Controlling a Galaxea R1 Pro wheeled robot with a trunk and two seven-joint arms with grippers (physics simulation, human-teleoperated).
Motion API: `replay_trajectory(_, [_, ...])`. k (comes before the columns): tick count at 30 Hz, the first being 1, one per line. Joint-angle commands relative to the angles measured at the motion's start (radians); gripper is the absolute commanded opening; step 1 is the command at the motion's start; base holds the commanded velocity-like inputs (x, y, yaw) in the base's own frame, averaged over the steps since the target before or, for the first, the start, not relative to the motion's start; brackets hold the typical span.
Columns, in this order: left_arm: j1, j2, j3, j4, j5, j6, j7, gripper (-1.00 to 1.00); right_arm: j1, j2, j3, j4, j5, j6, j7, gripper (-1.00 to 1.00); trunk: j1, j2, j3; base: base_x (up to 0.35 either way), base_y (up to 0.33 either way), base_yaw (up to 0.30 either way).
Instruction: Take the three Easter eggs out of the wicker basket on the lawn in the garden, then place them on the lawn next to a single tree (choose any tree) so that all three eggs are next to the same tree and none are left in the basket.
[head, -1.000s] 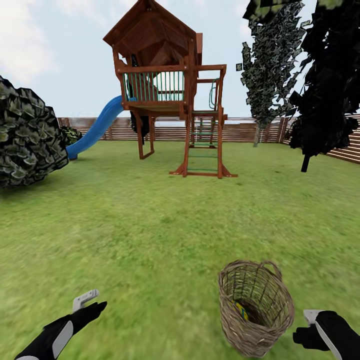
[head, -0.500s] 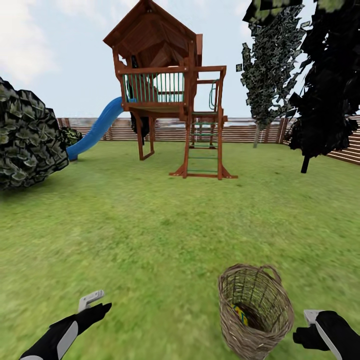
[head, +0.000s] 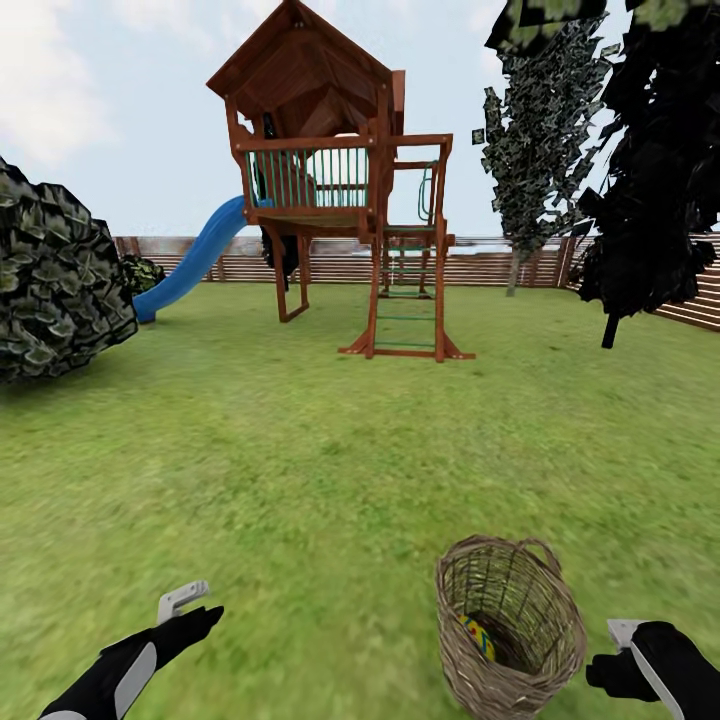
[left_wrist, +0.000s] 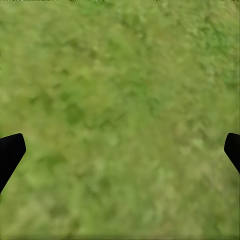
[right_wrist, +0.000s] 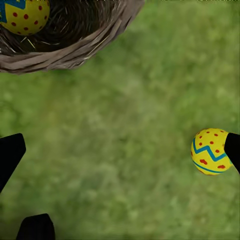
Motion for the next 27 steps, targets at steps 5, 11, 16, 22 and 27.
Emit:
replay_trajectory(5, [0.0, -0.001, 0.006, -0.001, 0.007, 0.01, -0.005, 1.0, 0.0, -0.001, 0.0, -0.001, -0.003, 0.005, 0.001, 1.0, -0.019, 0.035, 0.015, 0.0, 0.0, 0.0])
replay_trajectory(11, [0.0, -0.001, 0.006, -0.001, 0.007, 0.009, -0.005, 1.0, 0.0, -0.001, 0.003, -0.001, -0.003, 0.005, 0.002, 1.0, -0.042, 0.077, 0.033, 0.0, 0.0, 0.0])
replay_trajectory(16, [0.0, -0.001, 0.006, -0.001, 0.006, 0.009, -0.005, 1.0, 0.0, -0.001, 0.004, -0.001, -0.003, 0.005, 0.002, 1.0, -0.062, 0.112, 0.049, 0.0, 0.0, 0.0])
replay_trajectory(22, [0.0, -0.007, 0.005, -0.001, 0.006, 0.009, -0.005, 1.0, 0.0, -0.001, 0.004, -0.001, -0.003, 0.005, 0.002, 1.0, -0.085, 0.154, 0.068, 0.0, 0.0, 0.0])
replay_trajectory(27, [0.0, -0.008, 0.007, -0.002, 0.006, 0.003, -0.006, 1.0, 0.0, -0.001, 0.007, -0.001, -0.003, 0.005, 0.002, 1.0, -0.096, 0.175, 0.077, 0.0, 0.0, 0.0])
